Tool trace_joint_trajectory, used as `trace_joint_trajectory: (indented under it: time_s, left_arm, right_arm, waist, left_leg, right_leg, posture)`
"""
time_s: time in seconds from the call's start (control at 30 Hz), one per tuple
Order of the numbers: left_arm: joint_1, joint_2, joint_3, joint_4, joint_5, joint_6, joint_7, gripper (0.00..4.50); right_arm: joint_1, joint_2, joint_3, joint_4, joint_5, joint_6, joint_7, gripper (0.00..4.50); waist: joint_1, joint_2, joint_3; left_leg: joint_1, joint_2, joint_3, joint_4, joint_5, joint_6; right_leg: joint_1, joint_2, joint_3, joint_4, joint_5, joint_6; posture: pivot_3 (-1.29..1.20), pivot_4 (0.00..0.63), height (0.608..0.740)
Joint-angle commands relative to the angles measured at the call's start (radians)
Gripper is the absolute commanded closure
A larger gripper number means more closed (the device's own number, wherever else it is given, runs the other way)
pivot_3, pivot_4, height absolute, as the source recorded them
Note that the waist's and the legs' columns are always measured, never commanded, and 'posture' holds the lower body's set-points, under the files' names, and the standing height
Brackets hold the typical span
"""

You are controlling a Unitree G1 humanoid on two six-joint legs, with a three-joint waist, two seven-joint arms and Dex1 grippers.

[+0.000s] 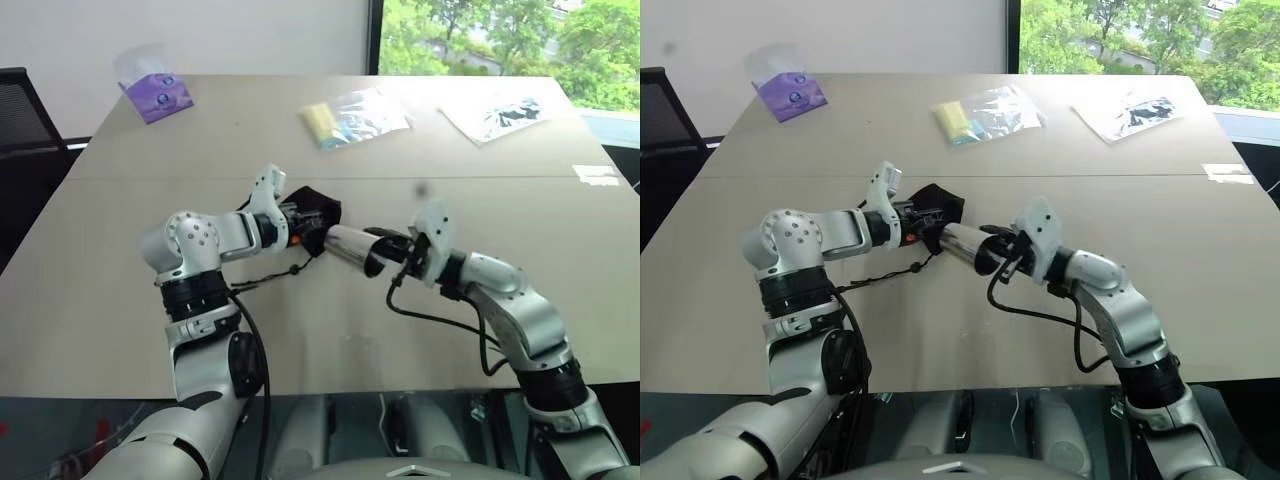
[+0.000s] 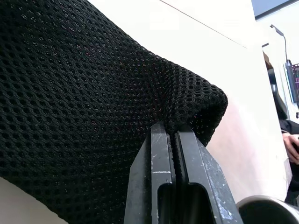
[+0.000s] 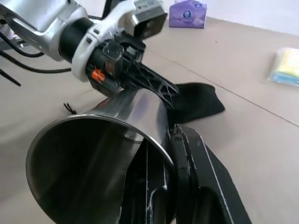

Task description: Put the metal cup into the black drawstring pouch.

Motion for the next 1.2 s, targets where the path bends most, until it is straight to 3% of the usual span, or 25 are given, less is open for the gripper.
trace_joint_trajectory:
  time_s: [0.03,0.23,0.37,0.57,0.8,1.0,1.2]
  left_arm:
    - [-0.007,0.035,-0.045,-0.023,-0.029,-0.007,-0.03,4.5]
    - [0.004,0.024,-0.064,-0.064,-0.05,0.004,-0.03,4.5]
    - [0.025,0.025,-0.09,-0.097,-0.063,-0.003,-0.037,4.5]
    - [0.051,0.024,-0.107,-0.136,-0.072,-0.001,-0.035,4.5]
    - [0.08,0.041,-0.165,-0.187,-0.083,-0.016,-0.046,4.5]
    - [0.068,0.052,-0.223,-0.267,-0.118,-0.008,-0.068,4.5]
    - [0.024,-0.002,-0.177,-0.322,-0.14,0.03,-0.041,4.5]
  right_arm:
    - [-0.036,0.038,-0.024,0.029,0.008,-0.047,-0.024,4.47]
    - [-0.082,0.107,-0.009,0.129,0.009,-0.097,-0.012,4.47]
    - [-0.098,0.153,0.008,0.301,-0.034,-0.18,-0.011,4.47]
    - [-0.101,0.138,0.038,0.506,-0.17,-0.308,-0.06,4.47]
    - [-0.118,0.133,0.052,0.587,-0.268,-0.362,-0.132,4.47]
    - [-0.165,0.255,-0.053,0.548,-0.091,-0.224,-0.131,4.47]
    - [-0.254,0.403,-0.169,0.606,0.038,-0.072,-0.207,4.47]
  waist:
    - [0.0,0.0,0.0]
    - [-0.001,0.0,0.0]
    - [-0.003,0.0,0.0]
    - [0.002,0.0,0.0]
    - [-0.002,0.0,0.0]
    - [-0.001,0.0,0.0]
    - [-0.004,0.0,0.0]
  left_leg:
    - [0.0,0.0,0.0,0.0,0.0,0.0]
    - [0.0,0.0,0.0,0.0,0.0,0.0]
    - [0.0,0.0,0.0,-0.001,0.0,0.0]
    - [0.0,0.0,0.0,-0.001,0.0,0.0]
    - [0.002,0.0,0.0,-0.001,0.001,-0.001]
    - [0.002,0.0,0.0,-0.001,0.001,-0.002]
    - [0.001,0.0,0.0,-0.002,0.001,-0.002]
  right_leg:
    - [0.0,0.0,0.0,0.0,0.0,0.0]
    - [0.0,-0.001,0.0,0.0,0.0,0.0]
    - [0.0,-0.001,0.0,0.0,0.0,0.0]
    - [-0.001,-0.001,0.0,0.0,0.0,0.0]
    - [0.0,-0.001,0.001,0.001,0.0,0.0]
    - [0.0,-0.001,0.001,0.001,0.0,0.0]
    - [-0.001,-0.001,0.001,0.001,0.0,0.0]
  posture:
    - [0.0,0.15,0.74]
    - [0.0,0.15,0.74]
    - [0.0,0.15,0.74]
    - [0.0,0.15,0.74]
    - [0.0,0.15,0.74]
    - [0.0,0.15,0.74]
    - [0.0,0.15,0.74]
